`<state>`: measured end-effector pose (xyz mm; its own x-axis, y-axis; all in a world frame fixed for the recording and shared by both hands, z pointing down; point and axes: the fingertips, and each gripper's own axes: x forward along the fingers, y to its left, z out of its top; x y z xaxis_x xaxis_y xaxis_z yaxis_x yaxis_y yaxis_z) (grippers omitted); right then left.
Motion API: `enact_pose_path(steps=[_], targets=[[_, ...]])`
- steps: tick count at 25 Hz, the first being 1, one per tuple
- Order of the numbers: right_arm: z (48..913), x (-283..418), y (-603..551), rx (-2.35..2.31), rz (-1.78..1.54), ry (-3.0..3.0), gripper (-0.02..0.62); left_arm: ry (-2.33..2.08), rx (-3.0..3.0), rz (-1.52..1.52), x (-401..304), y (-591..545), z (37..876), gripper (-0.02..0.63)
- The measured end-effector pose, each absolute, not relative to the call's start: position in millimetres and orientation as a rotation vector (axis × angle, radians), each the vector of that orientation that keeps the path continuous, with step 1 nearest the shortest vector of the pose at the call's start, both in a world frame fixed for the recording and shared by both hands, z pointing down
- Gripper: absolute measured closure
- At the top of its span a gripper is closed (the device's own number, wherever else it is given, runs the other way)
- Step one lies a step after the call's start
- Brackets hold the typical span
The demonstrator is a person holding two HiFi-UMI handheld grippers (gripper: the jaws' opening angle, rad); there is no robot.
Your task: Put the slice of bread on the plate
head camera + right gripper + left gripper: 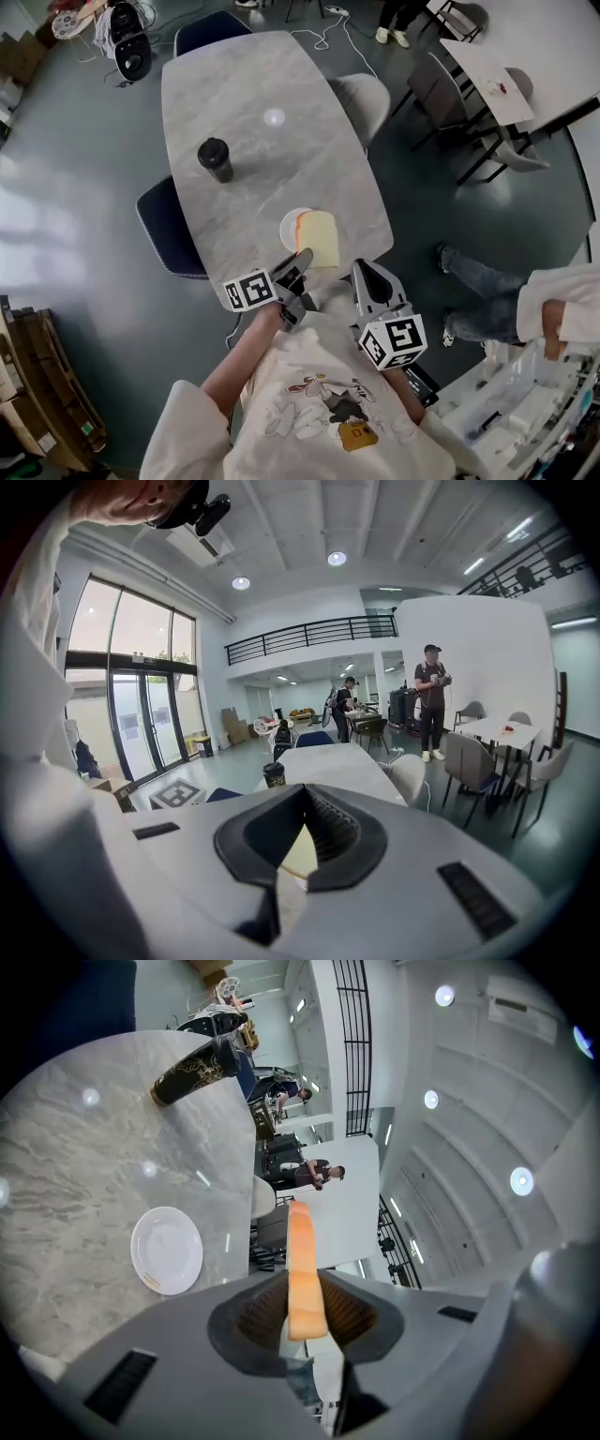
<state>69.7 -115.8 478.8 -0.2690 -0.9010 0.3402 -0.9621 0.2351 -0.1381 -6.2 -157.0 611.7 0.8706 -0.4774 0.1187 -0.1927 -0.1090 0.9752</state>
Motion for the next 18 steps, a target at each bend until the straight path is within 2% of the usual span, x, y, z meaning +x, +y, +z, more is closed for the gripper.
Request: enact_pose_path(steps=[18], targets=[[498, 80, -129, 1.776, 0.592, -2.284, 0.591, -0.633, 1.627, -0.055, 0, -201, 724, 0.508]])
